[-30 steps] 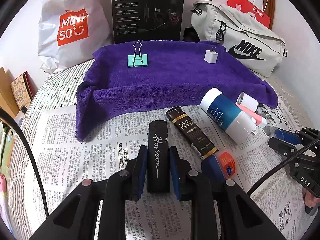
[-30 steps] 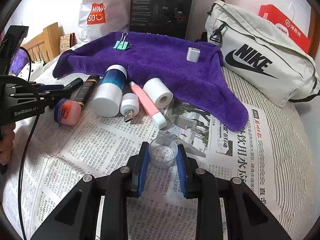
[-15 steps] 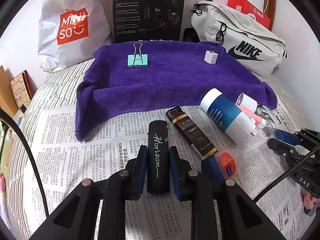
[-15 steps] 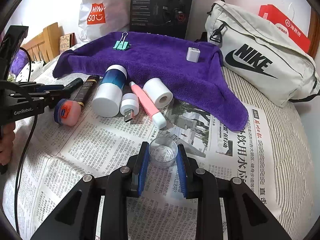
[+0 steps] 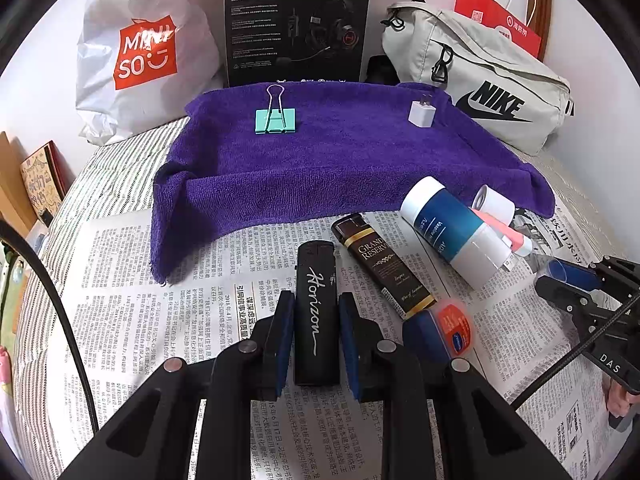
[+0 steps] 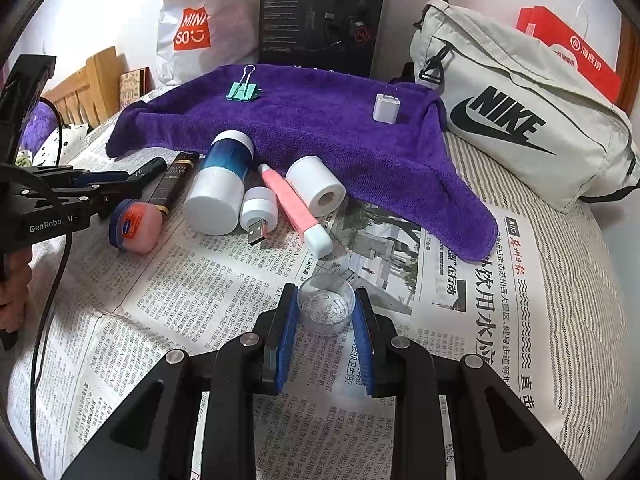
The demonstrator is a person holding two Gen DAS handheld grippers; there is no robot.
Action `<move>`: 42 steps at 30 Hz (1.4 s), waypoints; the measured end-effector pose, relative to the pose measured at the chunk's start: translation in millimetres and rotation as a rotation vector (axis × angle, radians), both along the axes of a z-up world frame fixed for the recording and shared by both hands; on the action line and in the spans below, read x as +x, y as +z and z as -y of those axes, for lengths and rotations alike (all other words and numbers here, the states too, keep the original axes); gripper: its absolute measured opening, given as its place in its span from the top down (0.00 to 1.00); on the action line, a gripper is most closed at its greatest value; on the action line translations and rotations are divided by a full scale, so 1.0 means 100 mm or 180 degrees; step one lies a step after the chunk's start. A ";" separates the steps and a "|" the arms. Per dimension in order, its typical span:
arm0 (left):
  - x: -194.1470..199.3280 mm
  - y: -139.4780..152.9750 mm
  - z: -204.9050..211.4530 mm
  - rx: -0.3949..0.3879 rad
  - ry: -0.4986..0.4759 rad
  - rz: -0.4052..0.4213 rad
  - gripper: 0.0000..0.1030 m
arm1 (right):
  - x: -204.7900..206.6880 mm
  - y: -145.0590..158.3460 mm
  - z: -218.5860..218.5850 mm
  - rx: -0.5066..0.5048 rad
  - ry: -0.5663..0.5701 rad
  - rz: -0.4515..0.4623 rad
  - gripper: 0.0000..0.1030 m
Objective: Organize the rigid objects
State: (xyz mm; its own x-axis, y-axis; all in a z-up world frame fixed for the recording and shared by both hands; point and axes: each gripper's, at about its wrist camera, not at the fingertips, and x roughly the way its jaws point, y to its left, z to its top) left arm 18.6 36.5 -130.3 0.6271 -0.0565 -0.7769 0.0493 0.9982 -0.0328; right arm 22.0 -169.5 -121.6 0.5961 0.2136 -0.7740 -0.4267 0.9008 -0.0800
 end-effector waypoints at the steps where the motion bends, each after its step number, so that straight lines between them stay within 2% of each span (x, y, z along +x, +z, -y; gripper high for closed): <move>1: 0.00 0.00 0.00 0.0002 0.0000 0.0000 0.79 | 0.00 0.00 -0.01 -0.0006 0.0000 0.0002 0.75; 14: 0.00 0.00 -0.01 -0.0034 -0.0005 -0.0001 0.79 | 0.01 0.00 0.01 0.0004 0.0000 -0.0007 0.75; 29: 0.00 0.00 0.00 0.0021 -0.0003 0.0004 0.79 | 0.00 -0.01 -0.01 -0.0058 -0.0001 0.0030 0.75; 34: 0.00 0.00 0.05 0.0113 -0.0005 0.0003 0.80 | 0.01 0.00 0.01 0.0004 -0.0004 0.0006 0.75; 42: 0.02 0.04 -0.06 -0.0181 -0.0041 -0.0153 0.80 | -0.02 0.03 0.08 0.0168 -0.0098 -0.0107 0.75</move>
